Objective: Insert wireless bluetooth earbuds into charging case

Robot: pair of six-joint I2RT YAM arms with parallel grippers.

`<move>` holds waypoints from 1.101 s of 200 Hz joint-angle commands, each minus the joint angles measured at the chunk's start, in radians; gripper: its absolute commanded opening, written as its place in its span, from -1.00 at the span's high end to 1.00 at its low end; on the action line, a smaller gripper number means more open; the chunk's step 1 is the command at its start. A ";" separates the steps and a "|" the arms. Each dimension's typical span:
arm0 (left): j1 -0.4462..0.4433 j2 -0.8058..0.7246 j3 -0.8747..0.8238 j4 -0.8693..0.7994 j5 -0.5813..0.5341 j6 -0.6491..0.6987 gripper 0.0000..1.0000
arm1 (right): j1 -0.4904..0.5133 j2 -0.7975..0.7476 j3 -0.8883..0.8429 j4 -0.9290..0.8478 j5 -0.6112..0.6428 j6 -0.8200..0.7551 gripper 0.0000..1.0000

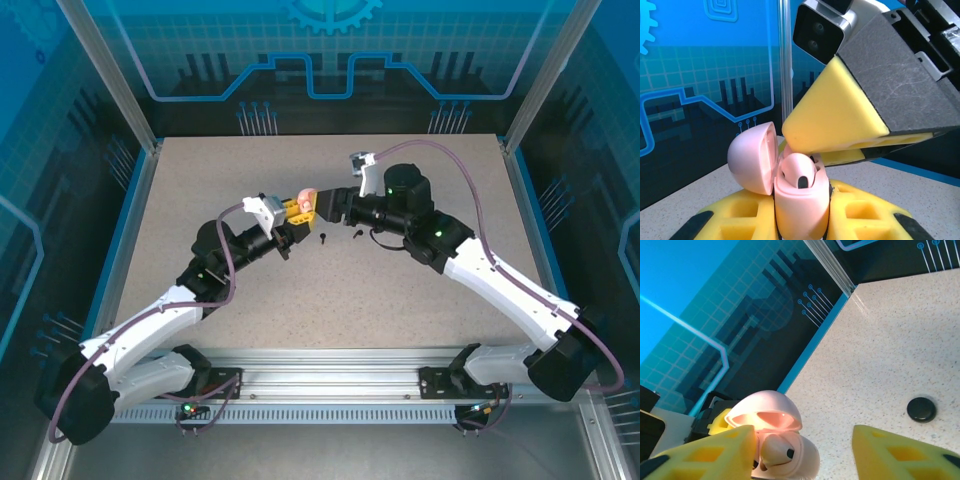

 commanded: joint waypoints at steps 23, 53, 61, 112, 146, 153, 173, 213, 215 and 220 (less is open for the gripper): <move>-0.008 -0.012 0.033 0.039 0.024 -0.013 1.00 | 0.003 -0.058 0.070 -0.046 0.042 -0.036 -0.61; -0.008 -0.010 0.030 0.037 0.025 -0.013 1.00 | -0.017 -0.118 0.079 -0.104 0.069 -0.054 -0.74; -0.007 -0.009 0.029 0.037 0.025 -0.013 1.00 | -0.024 -0.127 0.085 -0.128 0.073 -0.062 -0.73; -0.009 0.007 0.021 0.018 0.048 -0.021 1.00 | -0.095 -0.091 0.181 -0.377 0.121 -0.132 -0.72; -0.015 0.034 0.017 0.015 0.081 -0.046 1.00 | -0.148 0.025 0.336 -0.587 0.152 -0.195 -0.72; -0.021 0.042 0.017 0.018 0.088 -0.052 1.00 | -0.152 0.057 0.374 -0.626 0.155 -0.213 -0.72; -0.035 0.069 0.015 0.029 0.108 -0.072 1.00 | -0.153 0.146 0.463 -0.717 0.174 -0.248 -0.71; -0.073 0.121 0.031 0.039 0.126 -0.081 1.00 | -0.152 0.305 0.587 -0.835 0.203 -0.288 -0.67; -0.075 0.123 0.033 0.039 0.127 -0.080 1.00 | -0.152 0.311 0.592 -0.838 0.204 -0.290 -0.67; -0.081 0.128 0.038 0.039 0.128 -0.080 1.00 | -0.151 0.326 0.601 -0.844 0.208 -0.295 -0.67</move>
